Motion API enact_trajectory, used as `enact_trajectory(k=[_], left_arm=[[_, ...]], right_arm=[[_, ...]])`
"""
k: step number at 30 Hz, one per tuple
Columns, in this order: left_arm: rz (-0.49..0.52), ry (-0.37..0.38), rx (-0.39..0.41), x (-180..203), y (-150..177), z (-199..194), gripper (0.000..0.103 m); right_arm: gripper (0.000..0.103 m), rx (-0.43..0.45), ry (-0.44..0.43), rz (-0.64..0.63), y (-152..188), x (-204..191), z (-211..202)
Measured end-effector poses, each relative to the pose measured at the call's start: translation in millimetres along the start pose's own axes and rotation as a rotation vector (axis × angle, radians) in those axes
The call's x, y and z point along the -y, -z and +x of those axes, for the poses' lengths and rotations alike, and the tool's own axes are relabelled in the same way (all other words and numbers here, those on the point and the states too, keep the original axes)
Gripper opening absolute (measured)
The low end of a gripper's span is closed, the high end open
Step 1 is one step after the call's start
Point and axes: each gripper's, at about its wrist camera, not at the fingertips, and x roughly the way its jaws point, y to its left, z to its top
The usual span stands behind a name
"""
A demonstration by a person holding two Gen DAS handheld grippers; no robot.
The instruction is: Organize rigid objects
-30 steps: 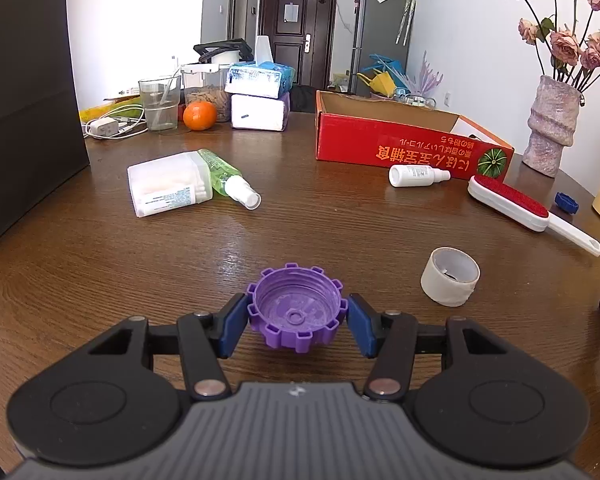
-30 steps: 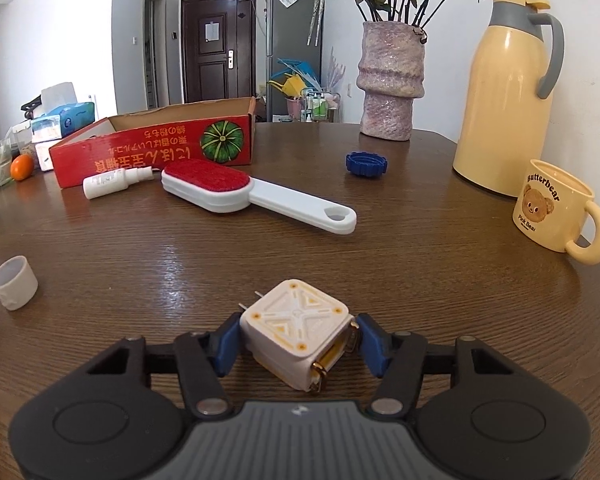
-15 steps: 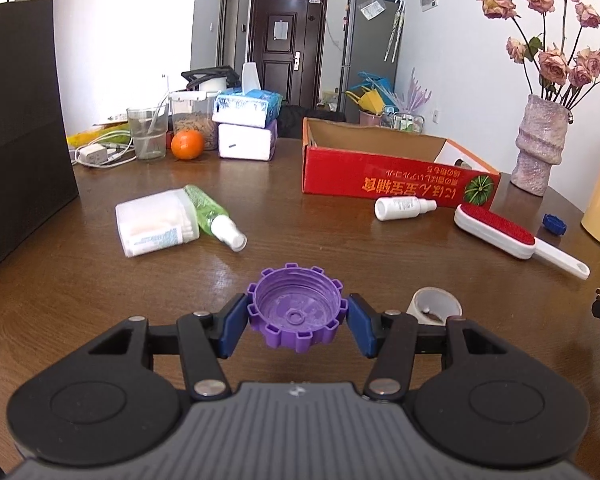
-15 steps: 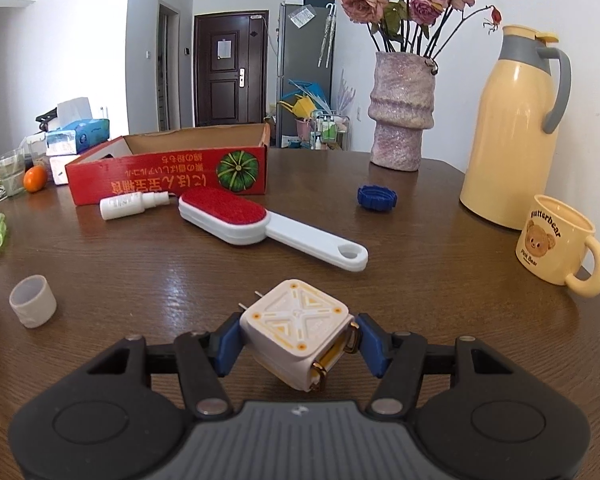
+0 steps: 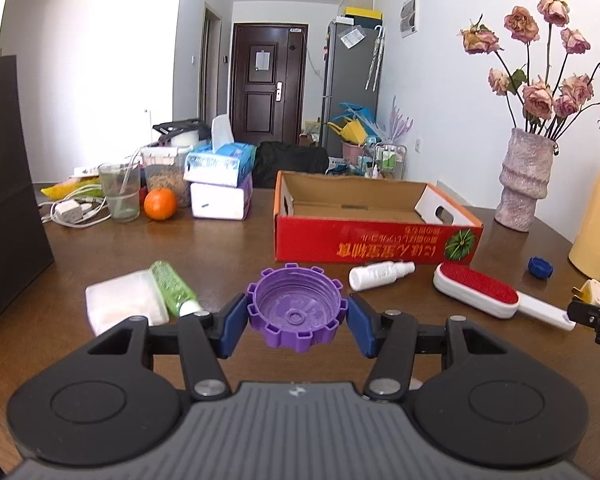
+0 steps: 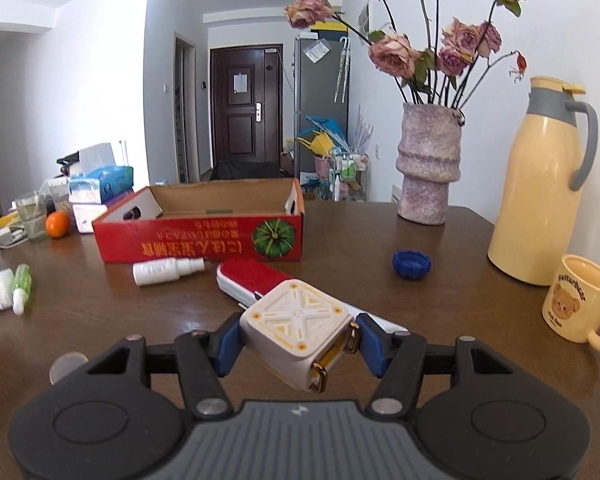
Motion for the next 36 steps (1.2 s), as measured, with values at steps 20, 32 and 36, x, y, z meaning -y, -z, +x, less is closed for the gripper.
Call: enact_trajectory(k=[20, 32, 36], left_arm=[[-0.005, 0.070, 0.042, 37.1, -54.3, 50.9, 0.055], [-0.054, 0.073, 0.032, 47.2, -73.0, 101.2, 0.055], [-0.068, 0.070, 0.027, 49.6, -80.4, 117.9, 0.055]], right_arm=[[0.059, 0.104, -0.066, 0.017, -62.1, -42.4, 33.2], [0.059, 0.111, -0.076, 0.056, -85.5, -52.3, 84.8], [0.059, 0.096, -0.081, 0.054, -89.4, -57.7, 105.5]])
